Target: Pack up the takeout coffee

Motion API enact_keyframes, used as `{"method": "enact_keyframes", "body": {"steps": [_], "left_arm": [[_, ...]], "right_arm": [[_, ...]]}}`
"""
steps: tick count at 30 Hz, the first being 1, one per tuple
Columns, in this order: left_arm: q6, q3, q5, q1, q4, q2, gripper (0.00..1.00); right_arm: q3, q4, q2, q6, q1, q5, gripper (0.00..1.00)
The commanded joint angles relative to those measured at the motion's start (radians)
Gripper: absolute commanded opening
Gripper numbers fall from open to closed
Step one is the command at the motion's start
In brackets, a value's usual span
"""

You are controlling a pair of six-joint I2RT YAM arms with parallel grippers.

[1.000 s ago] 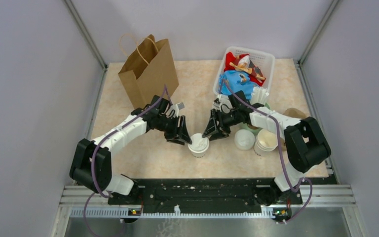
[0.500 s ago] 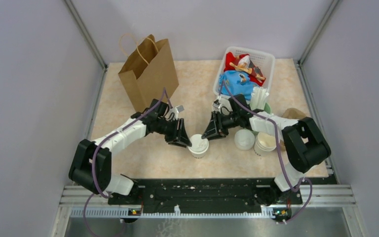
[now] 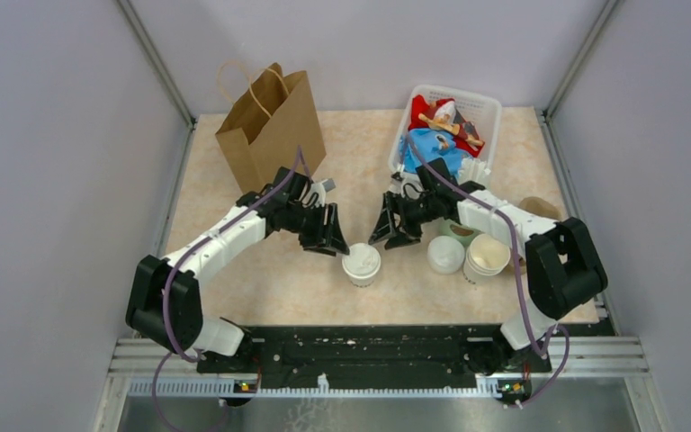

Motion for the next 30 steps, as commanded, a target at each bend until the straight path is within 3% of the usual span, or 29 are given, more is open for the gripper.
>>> {"method": "enact_keyframes", "body": {"steps": [1,6,11,14,20,24,30], "left_arm": [[0.007,-0.05,0.008,0.0,0.01,-0.002,0.54],[0.014,-0.15,-0.001,-0.002,0.048,0.011,0.49],[0.035,-0.115,-0.031,-0.001,0.025,0.001,0.48],[0.04,-0.039,-0.038,-0.001,-0.012,-0.008,0.53],[0.05,0.117,-0.155,-0.001,-0.117,-0.105,0.79],[0.043,0.142,-0.28,-0.001,-0.137,-0.232,0.87],[0.0,0.028,-0.486,-0.001,-0.064,-0.492,0.95]], "right_arm": [[-0.07,0.055,-0.036,0.012,0.006,-0.006,0.63],[-0.179,0.148,-0.012,0.031,0.005,0.013,0.52],[-0.096,0.043,-0.043,-0.004,0.006,0.073,0.52],[-0.004,-0.081,-0.071,-0.033,0.012,0.111,0.61],[0.22,-0.383,-0.104,-0.124,0.166,0.387,0.93],[0.342,-0.525,-0.058,-0.128,0.292,0.576,0.95],[0.529,-0.669,0.075,-0.13,0.429,0.759,0.96]]}}
